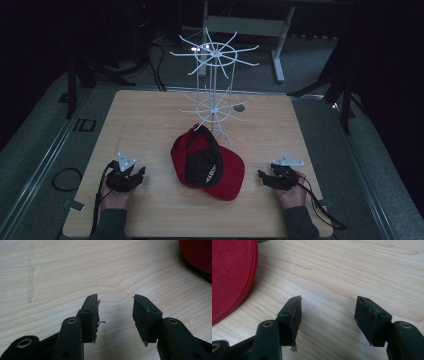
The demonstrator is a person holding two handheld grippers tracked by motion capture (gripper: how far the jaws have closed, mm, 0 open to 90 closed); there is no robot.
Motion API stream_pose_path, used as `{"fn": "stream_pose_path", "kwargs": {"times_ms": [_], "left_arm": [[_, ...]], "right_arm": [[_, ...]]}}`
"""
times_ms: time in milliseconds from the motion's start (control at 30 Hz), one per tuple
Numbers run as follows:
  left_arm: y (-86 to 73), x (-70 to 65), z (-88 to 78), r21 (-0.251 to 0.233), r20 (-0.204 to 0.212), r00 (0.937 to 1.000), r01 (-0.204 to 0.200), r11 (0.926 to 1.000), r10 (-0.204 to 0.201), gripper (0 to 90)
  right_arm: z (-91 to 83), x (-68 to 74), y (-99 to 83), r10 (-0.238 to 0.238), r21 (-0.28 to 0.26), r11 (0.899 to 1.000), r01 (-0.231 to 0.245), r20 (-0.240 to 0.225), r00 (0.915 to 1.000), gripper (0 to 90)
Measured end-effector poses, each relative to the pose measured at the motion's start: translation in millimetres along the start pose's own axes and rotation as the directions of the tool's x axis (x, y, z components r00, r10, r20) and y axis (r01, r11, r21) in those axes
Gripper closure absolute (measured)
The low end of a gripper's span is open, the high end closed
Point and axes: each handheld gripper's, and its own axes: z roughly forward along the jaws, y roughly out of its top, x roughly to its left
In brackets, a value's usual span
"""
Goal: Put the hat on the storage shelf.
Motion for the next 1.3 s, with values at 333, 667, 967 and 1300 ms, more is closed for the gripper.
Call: {"fn": "stream_pose_path", "kwargs": {"times_ms": [333,667,967,1300], "left_arm": [[0.4,-5.5,-0.8,-0.001,0.006,0.9999,-0.015,0.9999,0.015,56.3],[1.0,-7.3,-3.0,-0.012,0.016,0.9998,-0.013,0.9998,0.013,56.3],[1.9,-11.7,-12.3,-0.049,0.054,0.9986,0.002,0.9988,0.000,56.5],[3.8,-18.0,-27.4,-0.092,0.073,0.9972,-0.010,0.9957,0.017,56.6]], "right_arm": [[-1.2,1.1,-0.7,0.002,0.006,1.000,-0.002,0.006,1.0000,37.8],[-7.6,15.3,6.2,-0.024,0.030,0.999,0.027,-0.084,0.9962,89.7],[4.8,43.0,15.9,-0.119,0.057,0.990,0.127,-0.129,0.9845,90.0],[15.9,69.1,24.9,-0.168,0.040,0.983,0.180,-0.203,0.9646,89.9]]}}
